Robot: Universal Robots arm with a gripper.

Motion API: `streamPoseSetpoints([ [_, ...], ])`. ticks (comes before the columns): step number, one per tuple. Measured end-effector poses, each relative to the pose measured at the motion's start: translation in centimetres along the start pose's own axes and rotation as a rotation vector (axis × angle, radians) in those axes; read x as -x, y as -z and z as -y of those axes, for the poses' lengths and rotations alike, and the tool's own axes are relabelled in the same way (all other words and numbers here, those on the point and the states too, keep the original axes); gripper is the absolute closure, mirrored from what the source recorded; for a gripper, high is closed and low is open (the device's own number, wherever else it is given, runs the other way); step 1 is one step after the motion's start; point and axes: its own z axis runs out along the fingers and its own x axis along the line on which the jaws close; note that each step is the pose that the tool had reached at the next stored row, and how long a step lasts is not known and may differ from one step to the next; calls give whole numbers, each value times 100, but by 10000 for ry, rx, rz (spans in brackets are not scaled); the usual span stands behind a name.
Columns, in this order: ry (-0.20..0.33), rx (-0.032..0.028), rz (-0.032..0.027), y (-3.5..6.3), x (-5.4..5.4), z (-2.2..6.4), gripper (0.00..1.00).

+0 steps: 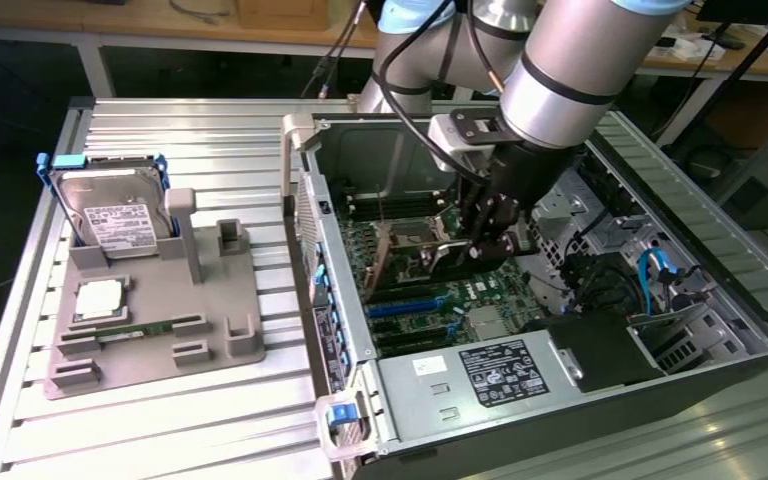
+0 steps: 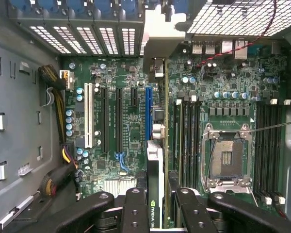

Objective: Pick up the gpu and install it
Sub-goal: 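Insert the gpu into the slot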

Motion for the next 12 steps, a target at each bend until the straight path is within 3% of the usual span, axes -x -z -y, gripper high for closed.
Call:
streamPoseSetpoints([
  [12,1,1,33,-53,-20,-130,73],
])
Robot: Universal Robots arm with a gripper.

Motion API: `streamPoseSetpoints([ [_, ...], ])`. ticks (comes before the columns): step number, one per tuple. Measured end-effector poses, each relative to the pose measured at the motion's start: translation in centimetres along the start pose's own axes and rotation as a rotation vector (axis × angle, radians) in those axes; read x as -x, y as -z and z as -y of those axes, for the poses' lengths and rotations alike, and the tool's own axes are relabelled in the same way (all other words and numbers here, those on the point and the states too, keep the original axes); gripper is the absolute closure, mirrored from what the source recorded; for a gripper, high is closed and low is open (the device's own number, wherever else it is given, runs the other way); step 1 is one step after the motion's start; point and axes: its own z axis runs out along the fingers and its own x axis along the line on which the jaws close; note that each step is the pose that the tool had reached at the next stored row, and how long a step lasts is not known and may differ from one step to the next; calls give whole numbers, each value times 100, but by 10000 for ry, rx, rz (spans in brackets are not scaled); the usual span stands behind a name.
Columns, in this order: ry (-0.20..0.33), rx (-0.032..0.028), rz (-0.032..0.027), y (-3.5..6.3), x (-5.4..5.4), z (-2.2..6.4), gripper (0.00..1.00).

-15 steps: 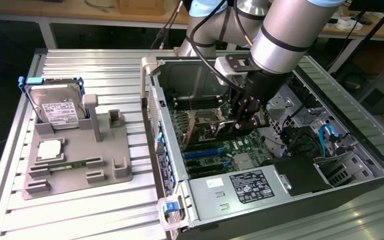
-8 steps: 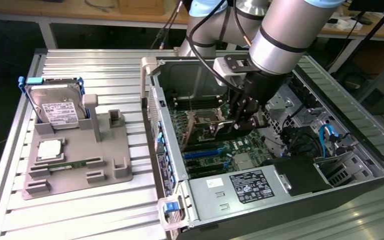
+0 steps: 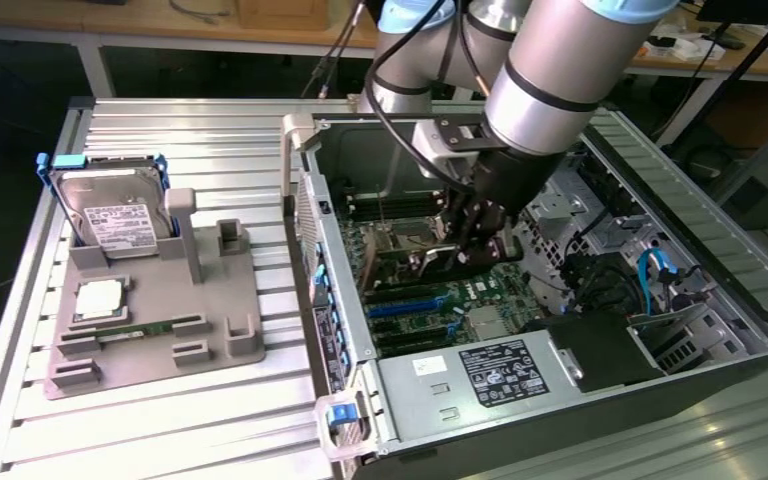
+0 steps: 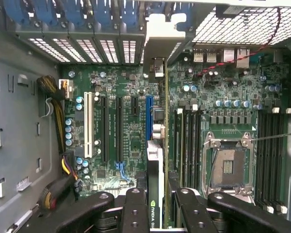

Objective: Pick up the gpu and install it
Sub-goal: 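Insert the gpu into the slot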

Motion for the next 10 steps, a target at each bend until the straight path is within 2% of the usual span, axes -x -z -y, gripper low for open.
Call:
streamPoseSetpoints([
  [10,2,0,13,-87,-22,-77,73],
])
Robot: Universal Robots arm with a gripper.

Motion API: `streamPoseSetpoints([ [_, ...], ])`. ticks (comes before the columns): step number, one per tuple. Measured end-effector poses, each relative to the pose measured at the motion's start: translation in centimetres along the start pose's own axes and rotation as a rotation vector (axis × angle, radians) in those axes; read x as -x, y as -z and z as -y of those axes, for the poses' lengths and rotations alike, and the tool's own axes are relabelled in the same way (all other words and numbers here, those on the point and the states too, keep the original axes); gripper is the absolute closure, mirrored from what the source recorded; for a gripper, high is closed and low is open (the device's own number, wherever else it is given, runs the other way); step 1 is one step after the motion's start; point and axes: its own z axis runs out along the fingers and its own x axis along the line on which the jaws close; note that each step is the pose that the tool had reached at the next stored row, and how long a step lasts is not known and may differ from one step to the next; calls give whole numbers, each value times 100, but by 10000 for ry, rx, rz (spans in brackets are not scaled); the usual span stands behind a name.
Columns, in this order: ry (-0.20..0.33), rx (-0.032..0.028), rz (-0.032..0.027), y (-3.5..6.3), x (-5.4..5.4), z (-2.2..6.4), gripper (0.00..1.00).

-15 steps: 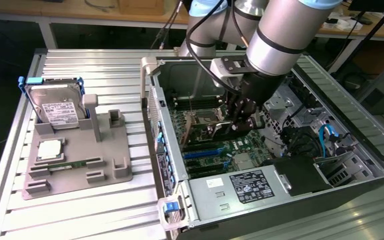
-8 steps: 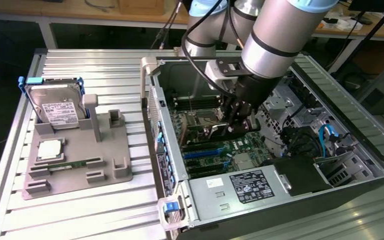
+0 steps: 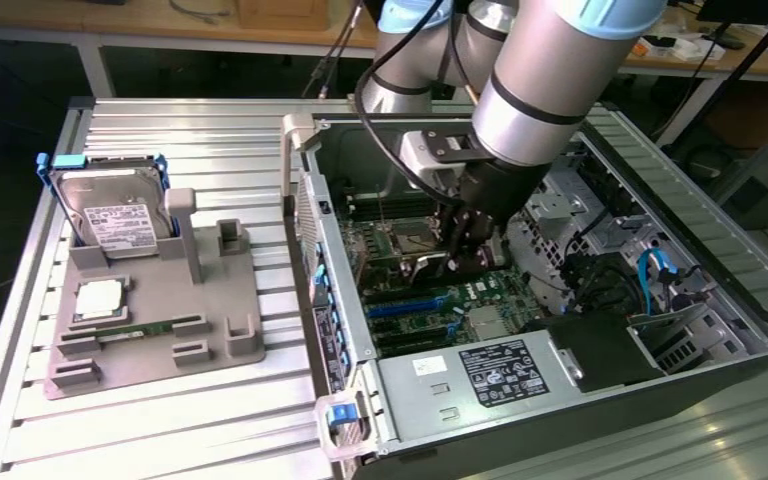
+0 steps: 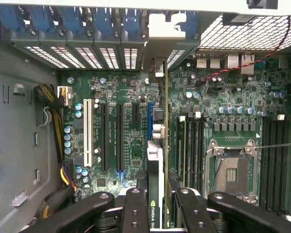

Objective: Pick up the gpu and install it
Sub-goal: 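Insert the gpu into the slot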

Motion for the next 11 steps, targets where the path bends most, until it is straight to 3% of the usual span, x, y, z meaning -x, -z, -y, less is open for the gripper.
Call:
streamPoseSetpoints([
  [3,-1,0,4,0,0,-1,73],
  [11,-1,-1,19,-118,-11,0,73],
])
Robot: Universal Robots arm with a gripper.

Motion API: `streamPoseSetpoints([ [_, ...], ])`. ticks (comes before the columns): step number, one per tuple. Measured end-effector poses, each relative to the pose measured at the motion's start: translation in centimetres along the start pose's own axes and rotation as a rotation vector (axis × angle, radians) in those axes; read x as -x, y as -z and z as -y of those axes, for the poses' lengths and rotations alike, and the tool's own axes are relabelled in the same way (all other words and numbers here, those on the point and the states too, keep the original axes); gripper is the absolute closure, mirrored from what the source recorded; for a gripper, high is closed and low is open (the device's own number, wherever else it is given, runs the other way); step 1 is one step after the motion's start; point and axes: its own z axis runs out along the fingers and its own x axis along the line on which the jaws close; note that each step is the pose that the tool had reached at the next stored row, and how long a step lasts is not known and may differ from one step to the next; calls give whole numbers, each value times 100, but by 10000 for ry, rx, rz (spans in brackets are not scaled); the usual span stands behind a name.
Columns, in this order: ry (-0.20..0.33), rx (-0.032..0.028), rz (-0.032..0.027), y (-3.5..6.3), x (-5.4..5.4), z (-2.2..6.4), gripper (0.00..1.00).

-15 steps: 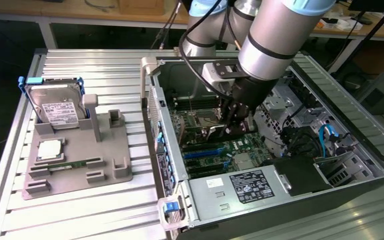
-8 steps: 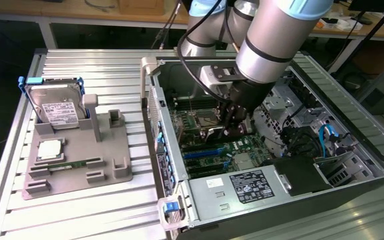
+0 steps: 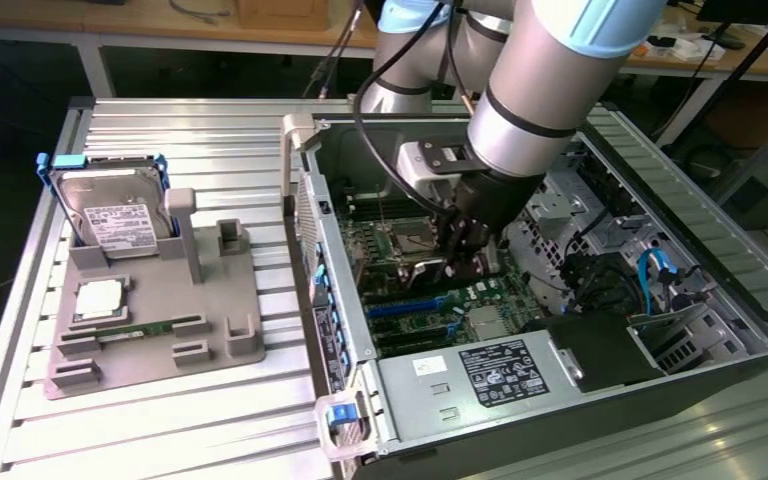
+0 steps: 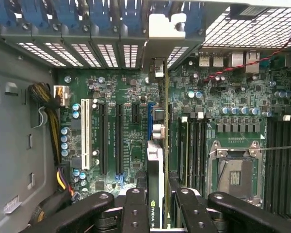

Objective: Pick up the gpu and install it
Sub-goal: 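Insert the gpu into the slot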

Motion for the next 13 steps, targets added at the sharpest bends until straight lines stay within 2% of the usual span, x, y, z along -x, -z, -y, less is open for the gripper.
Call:
streamPoseSetpoints([
  [6,1,0,10,-69,-8,-60,73],
  [13,1,0,37,-115,-10,-87,73],
])
